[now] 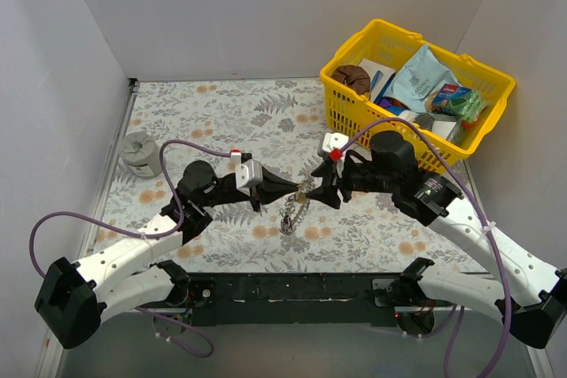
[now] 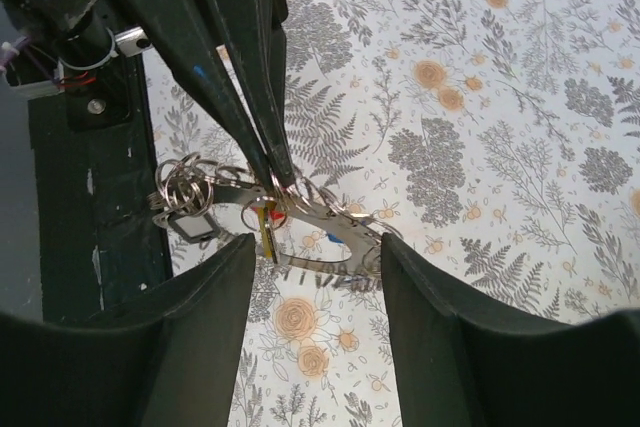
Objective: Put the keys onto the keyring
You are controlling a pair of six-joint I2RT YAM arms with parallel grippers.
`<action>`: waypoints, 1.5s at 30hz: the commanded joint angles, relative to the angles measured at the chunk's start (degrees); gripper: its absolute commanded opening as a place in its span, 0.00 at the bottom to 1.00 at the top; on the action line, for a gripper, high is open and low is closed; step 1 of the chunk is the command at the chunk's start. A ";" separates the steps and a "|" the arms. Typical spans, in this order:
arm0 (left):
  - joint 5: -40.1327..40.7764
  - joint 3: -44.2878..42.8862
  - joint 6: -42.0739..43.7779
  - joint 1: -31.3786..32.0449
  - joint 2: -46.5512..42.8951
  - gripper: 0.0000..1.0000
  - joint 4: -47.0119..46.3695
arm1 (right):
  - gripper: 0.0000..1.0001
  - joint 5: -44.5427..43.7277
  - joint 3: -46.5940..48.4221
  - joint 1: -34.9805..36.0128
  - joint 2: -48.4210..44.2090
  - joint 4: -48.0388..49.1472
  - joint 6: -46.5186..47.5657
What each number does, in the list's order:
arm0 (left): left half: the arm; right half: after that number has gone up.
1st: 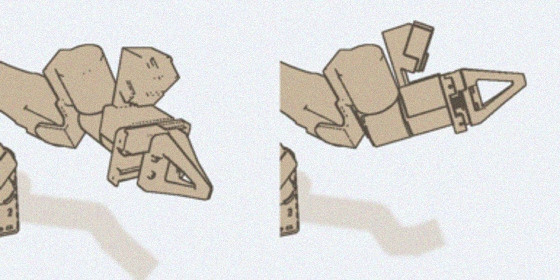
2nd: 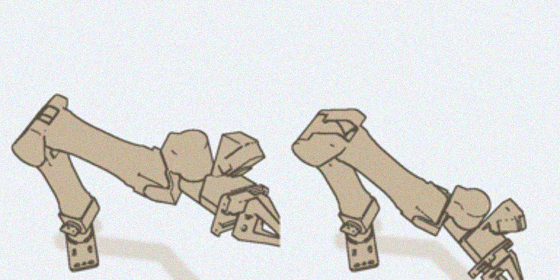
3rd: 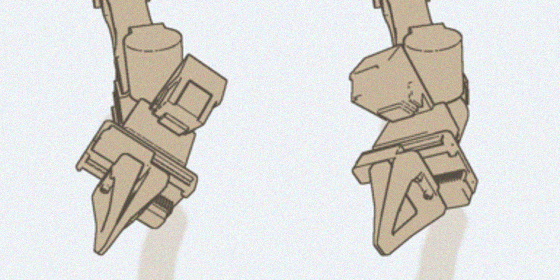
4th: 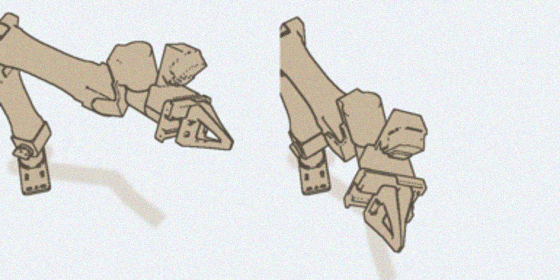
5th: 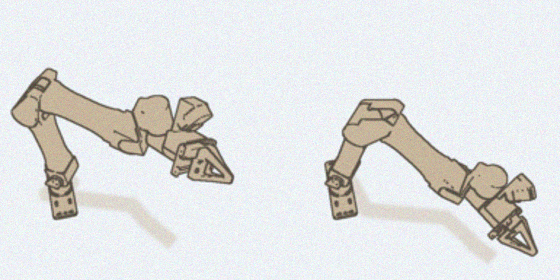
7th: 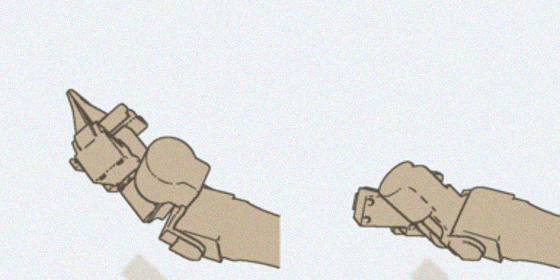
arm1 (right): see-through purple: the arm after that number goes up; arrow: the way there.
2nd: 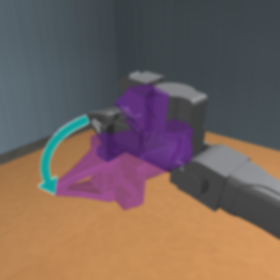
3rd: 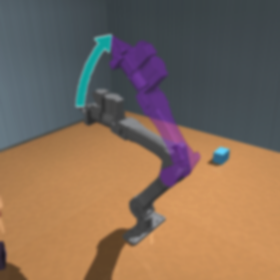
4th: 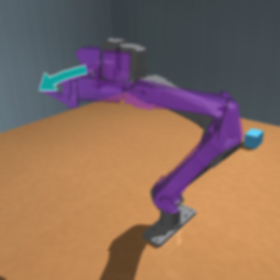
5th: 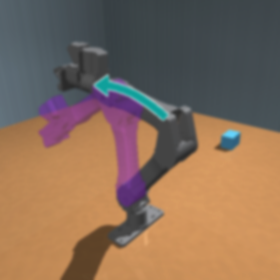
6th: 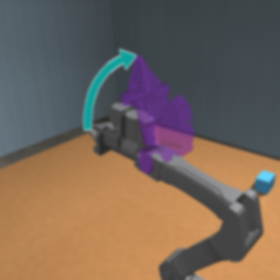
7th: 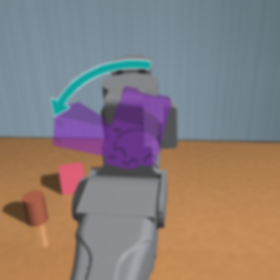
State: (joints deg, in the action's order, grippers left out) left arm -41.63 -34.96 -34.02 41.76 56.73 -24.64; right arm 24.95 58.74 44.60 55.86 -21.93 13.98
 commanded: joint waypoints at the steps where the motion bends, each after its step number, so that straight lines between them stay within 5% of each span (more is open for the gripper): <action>1: 0.67 2.69 -3.59 0.08 -3.47 0.00 -14.37 | 0.62 4.76 -1.52 -0.13 -1.45 4.09 1.05; 15: -1.53 3.67 -5.53 0.08 -3.12 0.00 -21.15 | 0.62 7.65 -2.93 -0.13 -3.12 7.87 0.79; 27: -0.47 4.20 -5.53 0.08 -3.21 0.00 -22.46 | 0.07 9.42 -3.90 -0.13 -2.95 9.54 0.00; 45: -0.65 4.29 -7.20 0.08 -3.73 0.00 -25.01 | 0.01 10.20 -6.18 -0.13 -1.19 9.45 0.26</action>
State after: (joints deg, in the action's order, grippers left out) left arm -42.87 -30.44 -40.58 41.76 54.74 -45.28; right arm 34.24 53.43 44.60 53.89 -14.26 14.09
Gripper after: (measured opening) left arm 0.018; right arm 0.070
